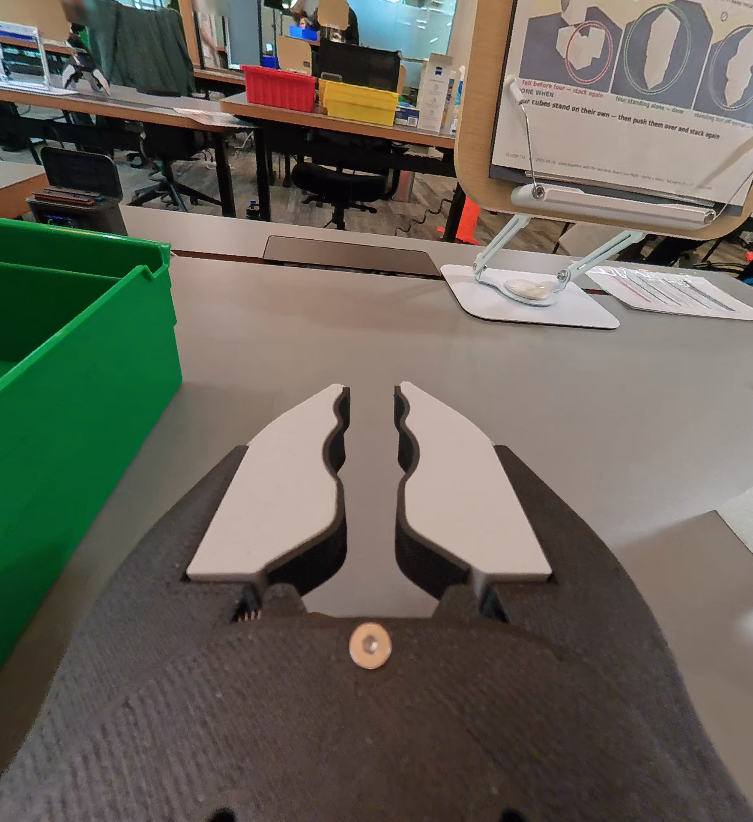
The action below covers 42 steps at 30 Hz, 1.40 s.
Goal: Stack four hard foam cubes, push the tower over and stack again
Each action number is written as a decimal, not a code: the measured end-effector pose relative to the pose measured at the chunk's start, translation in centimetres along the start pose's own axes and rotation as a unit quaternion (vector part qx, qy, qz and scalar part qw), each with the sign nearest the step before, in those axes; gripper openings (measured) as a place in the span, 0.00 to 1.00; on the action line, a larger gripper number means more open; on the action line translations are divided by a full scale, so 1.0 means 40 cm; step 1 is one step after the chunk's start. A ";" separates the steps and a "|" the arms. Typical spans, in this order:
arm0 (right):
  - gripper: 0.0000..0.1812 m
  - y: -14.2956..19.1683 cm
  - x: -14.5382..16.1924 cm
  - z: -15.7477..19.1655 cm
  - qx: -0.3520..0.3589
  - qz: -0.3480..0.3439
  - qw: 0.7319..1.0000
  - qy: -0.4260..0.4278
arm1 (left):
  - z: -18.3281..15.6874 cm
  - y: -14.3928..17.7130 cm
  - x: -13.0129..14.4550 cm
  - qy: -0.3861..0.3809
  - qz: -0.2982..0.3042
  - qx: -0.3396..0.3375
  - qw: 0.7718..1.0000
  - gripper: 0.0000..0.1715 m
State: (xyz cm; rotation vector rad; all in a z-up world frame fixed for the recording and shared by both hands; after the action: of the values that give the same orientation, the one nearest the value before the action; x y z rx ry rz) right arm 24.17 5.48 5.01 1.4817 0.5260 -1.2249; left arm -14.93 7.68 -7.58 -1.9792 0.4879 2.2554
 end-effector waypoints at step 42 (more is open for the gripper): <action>0.30 -0.012 0.018 -0.022 -0.020 0.008 0.998 -0.059 | -0.007 -0.003 0.002 0.005 0.008 0.010 1.000 0.12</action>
State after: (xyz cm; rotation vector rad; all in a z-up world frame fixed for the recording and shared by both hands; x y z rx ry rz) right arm 24.40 6.21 4.05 1.3677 0.4556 -1.2733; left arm -14.65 7.69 -7.73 -1.9853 0.5250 2.2422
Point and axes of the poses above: each gripper's, where its closed fingertips meet, y back along the fingers, x out of its underside, z = x × y across the jaws, the point moved 10 cm from there along y, back along the fingers, and after that the axes turned 14 degrees about -y, right-handed, at the moved point
